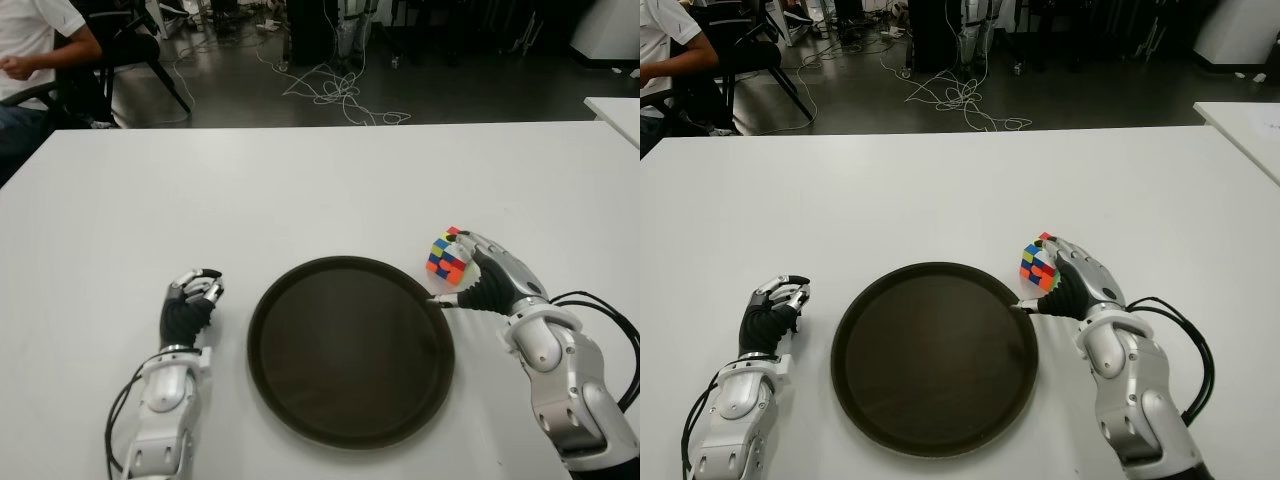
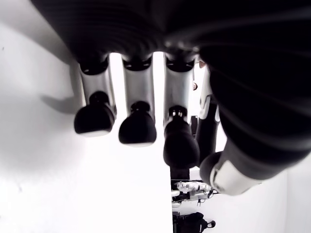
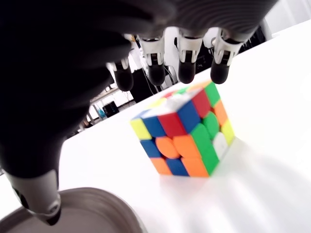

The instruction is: Pick up the Rubik's Cube and put it in the plate

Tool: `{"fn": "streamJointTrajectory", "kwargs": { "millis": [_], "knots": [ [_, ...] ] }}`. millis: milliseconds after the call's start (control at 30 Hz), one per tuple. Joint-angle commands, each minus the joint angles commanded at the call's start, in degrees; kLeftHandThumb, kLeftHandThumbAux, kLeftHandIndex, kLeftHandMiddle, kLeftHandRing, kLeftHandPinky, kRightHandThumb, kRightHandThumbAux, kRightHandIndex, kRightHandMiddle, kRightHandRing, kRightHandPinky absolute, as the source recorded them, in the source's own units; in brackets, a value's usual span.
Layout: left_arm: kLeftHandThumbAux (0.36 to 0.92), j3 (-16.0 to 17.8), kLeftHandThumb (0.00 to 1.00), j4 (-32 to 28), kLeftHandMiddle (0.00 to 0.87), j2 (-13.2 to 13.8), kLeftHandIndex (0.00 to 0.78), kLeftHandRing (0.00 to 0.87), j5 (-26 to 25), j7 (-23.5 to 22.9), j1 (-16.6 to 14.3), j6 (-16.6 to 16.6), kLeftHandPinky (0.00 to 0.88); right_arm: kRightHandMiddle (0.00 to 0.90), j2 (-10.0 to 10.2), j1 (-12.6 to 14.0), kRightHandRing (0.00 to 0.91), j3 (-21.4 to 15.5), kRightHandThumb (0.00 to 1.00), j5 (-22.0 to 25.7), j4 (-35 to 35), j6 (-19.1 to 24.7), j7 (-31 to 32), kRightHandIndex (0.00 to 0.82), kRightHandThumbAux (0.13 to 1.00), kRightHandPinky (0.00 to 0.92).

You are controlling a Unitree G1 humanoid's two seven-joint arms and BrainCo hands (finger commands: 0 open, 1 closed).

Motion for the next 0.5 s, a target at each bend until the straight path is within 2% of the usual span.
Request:
{"fn": "streamJointTrajectory", "kwargs": {
  "millis": [100,167,233,300,500],
  "knots": [
    [0.704,0.04,0.711,0.05,0.81,0.07,0.444,0.82,0.02,0.02,-0.13,0.1,0.816,0.0,-0.27,-0.39,0.0,-0.74,0.0,-0.56,-3.11,-0.54,-0.48,0.0,0.683,0.0],
    [0.704,0.06,0.711,0.13,0.809,0.11,0.444,0.82,0.11,0.09,-0.21,0.11,0.814,0.0,-0.62,-0.1,0.0,-1.29,0.0,-1.76,-8.12,0.34,0.78,0.0,0.689,0.0],
    [0.704,0.11,0.711,0.2,0.809,0.12,0.444,0.82,0.09,0.11,-0.25,0.0,0.813,0.0,-0.8,1.73,0.0,-2.54,0.0,-2.26,-12.4,-1.11,-0.58,0.0,0.694,0.0],
    [0.704,0.13,0.711,0.23,0.81,0.11,0.444,0.82,0.06,0.11,-0.27,-0.06,0.812,0.0,-0.69,2.58,0.0,-3.2,0.0,-2.41,-13.67,-2.31,-1.82,0.0,0.696,0.0],
    [0.704,0.09,0.711,0.64,0.812,0.16,0.444,0.821,0.19,0.16,-0.51,-0.18,0.814,0.0,0.2,2.72,0.0,-3.67,0.0,-3.16,-13.51,-4.98,-4.79,0.0,0.68,0.0]
  ]
}}
